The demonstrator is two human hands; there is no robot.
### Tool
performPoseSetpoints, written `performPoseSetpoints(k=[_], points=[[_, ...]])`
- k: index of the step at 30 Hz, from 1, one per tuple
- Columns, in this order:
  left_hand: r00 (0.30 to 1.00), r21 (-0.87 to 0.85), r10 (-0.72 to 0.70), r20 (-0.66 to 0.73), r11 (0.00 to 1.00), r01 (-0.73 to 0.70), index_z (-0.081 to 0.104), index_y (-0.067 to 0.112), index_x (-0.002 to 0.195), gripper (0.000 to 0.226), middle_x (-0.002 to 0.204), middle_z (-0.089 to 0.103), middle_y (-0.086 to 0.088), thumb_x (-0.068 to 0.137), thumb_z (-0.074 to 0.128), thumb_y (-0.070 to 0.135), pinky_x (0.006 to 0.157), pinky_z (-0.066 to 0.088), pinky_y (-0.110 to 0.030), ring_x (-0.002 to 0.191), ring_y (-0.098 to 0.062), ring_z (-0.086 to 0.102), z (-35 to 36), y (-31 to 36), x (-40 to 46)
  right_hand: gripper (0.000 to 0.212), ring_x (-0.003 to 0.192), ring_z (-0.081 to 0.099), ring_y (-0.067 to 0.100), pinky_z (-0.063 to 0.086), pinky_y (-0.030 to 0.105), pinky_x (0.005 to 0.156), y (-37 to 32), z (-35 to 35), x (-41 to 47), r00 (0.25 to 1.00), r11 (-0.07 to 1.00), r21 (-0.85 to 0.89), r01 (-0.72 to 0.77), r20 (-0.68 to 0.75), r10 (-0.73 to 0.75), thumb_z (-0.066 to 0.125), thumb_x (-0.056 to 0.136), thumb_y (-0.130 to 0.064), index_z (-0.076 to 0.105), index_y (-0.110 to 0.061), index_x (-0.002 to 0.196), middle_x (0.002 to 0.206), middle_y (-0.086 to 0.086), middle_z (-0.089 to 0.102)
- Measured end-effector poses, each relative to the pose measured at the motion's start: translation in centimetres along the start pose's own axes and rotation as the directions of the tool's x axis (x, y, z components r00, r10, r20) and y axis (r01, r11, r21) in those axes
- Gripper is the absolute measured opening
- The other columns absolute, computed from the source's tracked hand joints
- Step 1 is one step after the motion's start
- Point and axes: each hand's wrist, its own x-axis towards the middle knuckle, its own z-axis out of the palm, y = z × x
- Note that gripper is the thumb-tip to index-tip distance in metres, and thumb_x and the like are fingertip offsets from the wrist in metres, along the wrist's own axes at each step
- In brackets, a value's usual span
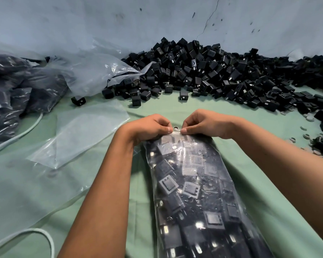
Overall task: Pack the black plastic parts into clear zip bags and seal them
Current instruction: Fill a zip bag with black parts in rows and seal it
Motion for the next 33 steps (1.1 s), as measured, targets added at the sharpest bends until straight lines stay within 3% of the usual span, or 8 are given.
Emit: performPoseSetpoints(k=[3, 8, 12, 19, 22, 26, 31, 33], points=[[1.000, -0.012, 0.025, -0.014, 1.000, -0.026, 0.068, 0.002, 0.094, 0.025, 0.086, 0.058, -0.014, 0.103, 0.061, 0.024, 0.068, 0.041, -0.033, 0.077, -0.023, 0.050, 0.1, 0.2, -0.1, 0.025, 0.058, 0.051, 0.009, 0.040, 0.021, 0.052, 0.1, 0.3, -0.3, 1.000, 0.999, 0.039, 0.002, -0.022, -0.001, 0.070, 0.097, -0.030, 0.073, -0.012, 0.080, 0.066, 0.000, 0.061], [0.995, 0.043, 0.095, -0.006, 0.995, -0.094, 0.068, -0.007, 0.095, 0.028, 0.079, 0.052, -0.016, 0.097, 0.069, 0.021, 0.054, 0.035, -0.028, 0.071, -0.023, 0.042, 0.3, 0.5, -0.1, 0.027, 0.068, 0.054, 0.016, 0.042, 0.032, 0.065, -1.3, 0.2, -0.5, 0.999, 0.998, -0.057, -0.030, 0.032, 0.032, 0.070, 0.098, -0.035, 0.076, -0.010, 0.091, 0.075, 0.014, 0.063], [0.996, 0.093, 0.082, 0.026, 0.992, -0.084, 0.061, -0.015, 0.092, 0.044, 0.077, 0.047, -0.016, 0.096, 0.069, 0.028, 0.063, 0.030, -0.035, 0.071, -0.025, 0.037, 0.2, 0.6, -0.3, 0.015, 0.067, 0.055, 0.002, 0.045, 0.027, 0.070, -2.3, 0.4, -0.5, 0.999, 0.976, -0.218, 0.026, -0.030, -0.033, 0.073, 0.096, -0.036, 0.080, -0.025, 0.087, 0.074, -0.009, 0.070], [0.999, 0.102, 0.034, 0.020, 0.994, -0.036, 0.072, 0.018, 0.078, 0.018, 0.069, 0.063, 0.002, 0.095, 0.071, 0.023, 0.059, 0.043, -0.022, 0.063, -0.010, 0.053, -0.8, -0.2, -0.4, 0.020, 0.053, 0.051, -0.002, 0.039, 0.015, 0.054, -1.8, 1.0, -0.5, 0.996, 0.982, -0.182, 0.044, -0.071, -0.058, 0.071, 0.097, -0.029, 0.075, -0.018, 0.082, 0.062, -0.013, 0.065], [0.999, 0.132, 0.036, 0.037, 0.990, -0.041, 0.068, 0.016, 0.076, 0.023, 0.062, 0.057, 0.003, 0.098, 0.068, 0.021, 0.051, 0.037, -0.021, 0.053, -0.009, 0.047, -0.5, -0.1, -0.4, 0.017, 0.059, 0.054, 0.005, 0.043, 0.027, 0.063, -1.9, 1.1, -0.4, 0.998, 0.985, -0.174, 0.021, -0.060, -0.032, 0.072, 0.096, -0.029, 0.077, -0.016, 0.086, 0.067, -0.008, 0.067], [0.996, 0.113, 0.082, 0.018, 0.990, -0.083, 0.070, 0.016, 0.077, 0.020, 0.068, 0.053, -0.006, 0.097, 0.070, 0.021, 0.058, 0.034, -0.028, 0.060, -0.017, 0.043, -0.2, 0.1, -0.3, 0.013, 0.063, 0.053, 0.002, 0.042, 0.026, 0.067, -2.4, 0.8, -0.3, 0.998, 0.982, -0.184, 0.041, -0.032, -0.048, 0.074, 0.095, -0.031, 0.079, -0.022, 0.088, 0.069, -0.011, 0.067], [0.998, 0.116, 0.049, -0.031, 0.992, -0.045, 0.077, 0.011, 0.084, 0.017, 0.069, 0.065, 0.001, 0.091, 0.077, 0.027, 0.065, 0.043, -0.025, 0.065, -0.011, 0.054, -1.1, -0.7, -0.4, 0.012, 0.069, 0.057, 0.006, 0.045, 0.031, 0.073, -2.4, 0.9, -0.4, 0.997, 0.974, -0.222, 0.056, -0.040, -0.066, 0.073, 0.096, -0.026, 0.078, -0.017, 0.091, 0.080, 0.001, 0.075], [0.999, 0.149, 0.033, -0.020, 0.988, -0.030, 0.075, 0.012, 0.081, 0.016, 0.060, 0.061, 0.009, 0.092, 0.076, 0.024, 0.057, 0.042, -0.020, 0.056, -0.005, 0.051, -1.4, -0.9, -0.5, 0.012, 0.070, 0.057, 0.007, 0.046, 0.031, 0.073, -2.3, 1.2, -0.3, 0.997, 0.973, -0.225, 0.051, -0.043, -0.063, 0.072, 0.096, -0.024, 0.078, -0.015, 0.092, 0.087, 0.008, 0.076]])
